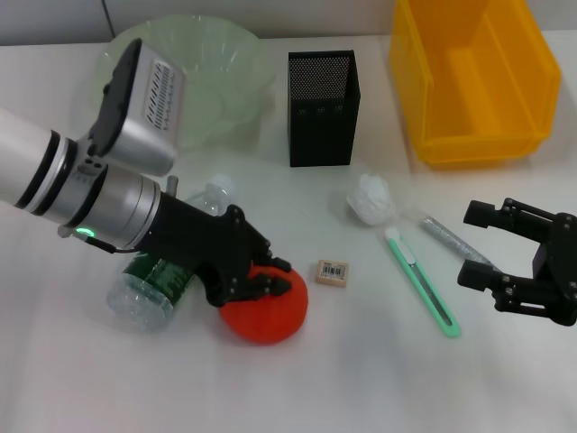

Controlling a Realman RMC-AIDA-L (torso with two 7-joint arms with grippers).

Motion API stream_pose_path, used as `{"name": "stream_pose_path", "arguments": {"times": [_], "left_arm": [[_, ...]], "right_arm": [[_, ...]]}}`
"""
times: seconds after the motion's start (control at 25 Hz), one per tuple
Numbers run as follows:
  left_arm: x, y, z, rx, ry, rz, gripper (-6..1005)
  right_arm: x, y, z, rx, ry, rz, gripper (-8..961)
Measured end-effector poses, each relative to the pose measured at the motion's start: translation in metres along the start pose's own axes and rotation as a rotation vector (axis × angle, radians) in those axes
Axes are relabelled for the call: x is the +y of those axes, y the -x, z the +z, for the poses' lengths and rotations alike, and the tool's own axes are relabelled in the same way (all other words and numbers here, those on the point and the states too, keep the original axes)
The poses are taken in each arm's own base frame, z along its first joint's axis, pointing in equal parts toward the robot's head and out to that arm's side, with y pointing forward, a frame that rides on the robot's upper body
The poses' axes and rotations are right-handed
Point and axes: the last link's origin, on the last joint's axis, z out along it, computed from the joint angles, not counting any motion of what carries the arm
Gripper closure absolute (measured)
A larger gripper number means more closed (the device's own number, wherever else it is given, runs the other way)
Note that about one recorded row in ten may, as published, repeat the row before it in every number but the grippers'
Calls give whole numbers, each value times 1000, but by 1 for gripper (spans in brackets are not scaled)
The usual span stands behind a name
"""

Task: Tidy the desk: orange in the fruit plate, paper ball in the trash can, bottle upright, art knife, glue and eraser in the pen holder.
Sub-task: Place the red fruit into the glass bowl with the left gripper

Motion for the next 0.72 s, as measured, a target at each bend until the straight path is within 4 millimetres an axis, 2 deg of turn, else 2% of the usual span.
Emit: {"name": "stream_pose_path", "arguments": {"times": [0.08, 0.12, 0.16, 0.28, 0.32, 0.36, 0.44, 0.56, 0.72], "left_arm": [[1, -6, -4, 55, -2, -1, 829], [-1, -14, -12, 140, -28, -2, 837], [-1, -14, -12, 140, -28, -2, 846], [-12, -28, -38, 293, -140, 14, 861], [-23, -33, -57, 391, -248, 10, 864], [-23, -33, -57, 391, -248, 10, 868], [-43, -35, -80, 493, -414, -31, 875], [-71, -31, -99, 547, -628, -116, 885], [-105, -16, -101, 517, -853, -256, 884]], "right_arm": [[0, 0, 0, 1, -1, 0, 123], [0, 0, 0, 0, -2, -1, 123], [0, 0, 0, 0, -2, -1, 123], [-1, 1, 0, -1, -5, -3, 123], [-3, 1, 2, 1, -10, -5, 123], [-3, 1, 2, 1, -10, -5, 123], [-4, 0, 4, 2, -15, -5, 123], [-4, -1, 6, 1, -18, -2, 123], [-3, -5, 10, -11, -16, -4, 124]]}}
